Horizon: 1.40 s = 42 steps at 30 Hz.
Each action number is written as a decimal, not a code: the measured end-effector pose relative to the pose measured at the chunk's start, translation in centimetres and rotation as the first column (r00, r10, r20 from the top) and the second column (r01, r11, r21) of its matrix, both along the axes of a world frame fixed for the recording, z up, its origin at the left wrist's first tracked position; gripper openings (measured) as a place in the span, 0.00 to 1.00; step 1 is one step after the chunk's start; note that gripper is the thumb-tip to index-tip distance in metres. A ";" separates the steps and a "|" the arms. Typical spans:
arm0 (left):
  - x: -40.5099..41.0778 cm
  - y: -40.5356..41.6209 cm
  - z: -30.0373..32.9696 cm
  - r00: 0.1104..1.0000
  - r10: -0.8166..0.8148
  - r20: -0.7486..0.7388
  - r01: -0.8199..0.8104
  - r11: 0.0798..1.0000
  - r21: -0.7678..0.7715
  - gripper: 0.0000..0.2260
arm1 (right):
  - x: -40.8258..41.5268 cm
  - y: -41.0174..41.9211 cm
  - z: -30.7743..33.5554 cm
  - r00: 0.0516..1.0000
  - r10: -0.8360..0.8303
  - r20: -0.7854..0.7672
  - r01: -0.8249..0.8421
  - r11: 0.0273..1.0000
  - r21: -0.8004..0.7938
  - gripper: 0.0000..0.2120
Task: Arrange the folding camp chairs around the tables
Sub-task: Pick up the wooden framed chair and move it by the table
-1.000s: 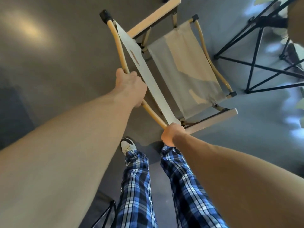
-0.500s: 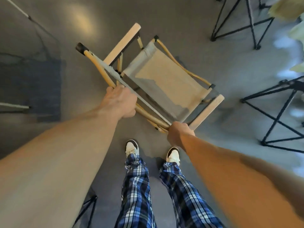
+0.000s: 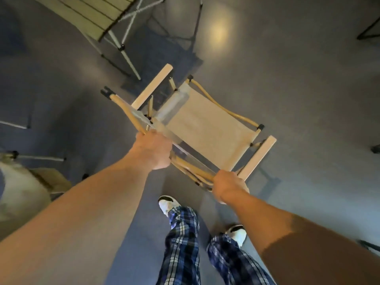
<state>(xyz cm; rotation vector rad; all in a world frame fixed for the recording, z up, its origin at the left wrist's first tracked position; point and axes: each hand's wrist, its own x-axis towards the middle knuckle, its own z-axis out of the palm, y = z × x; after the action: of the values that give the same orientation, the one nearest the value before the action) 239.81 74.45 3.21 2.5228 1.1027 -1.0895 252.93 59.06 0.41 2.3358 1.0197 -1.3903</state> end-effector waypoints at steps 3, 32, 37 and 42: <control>-5.8 3.0 0.0 0.996 0.090 0.015 -0.090 0.996 0.003 0.10 | -4.3 4.5 0.0 0.995 0.103 0.008 -0.103 0.995 -0.009 0.14; -39.3 37.0 -0.3 0.836 0.544 0.069 -0.548 0.829 0.112 0.05 | -34.3 46.5 -1.8 0.798 0.588 -0.132 -0.569 0.807 0.154 0.15; -42.2 41.4 -0.1 0.881 0.474 0.006 -0.472 0.876 0.103 0.06 | -38.7 50.5 -1.6 0.801 0.584 -0.132 -0.566 0.810 0.153 0.15; -47.1 45.4 -1.4 0.827 0.552 0.107 -0.560 0.826 0.068 0.10 | -43.1 54.0 -1.5 0.815 0.566 -0.126 -0.549 0.823 0.146 0.14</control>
<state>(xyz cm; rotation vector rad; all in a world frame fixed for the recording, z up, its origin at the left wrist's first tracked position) 192.66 119.81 1.80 2.0530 1.7508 -0.7705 209.87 113.04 -1.05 1.7630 1.6925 -1.3116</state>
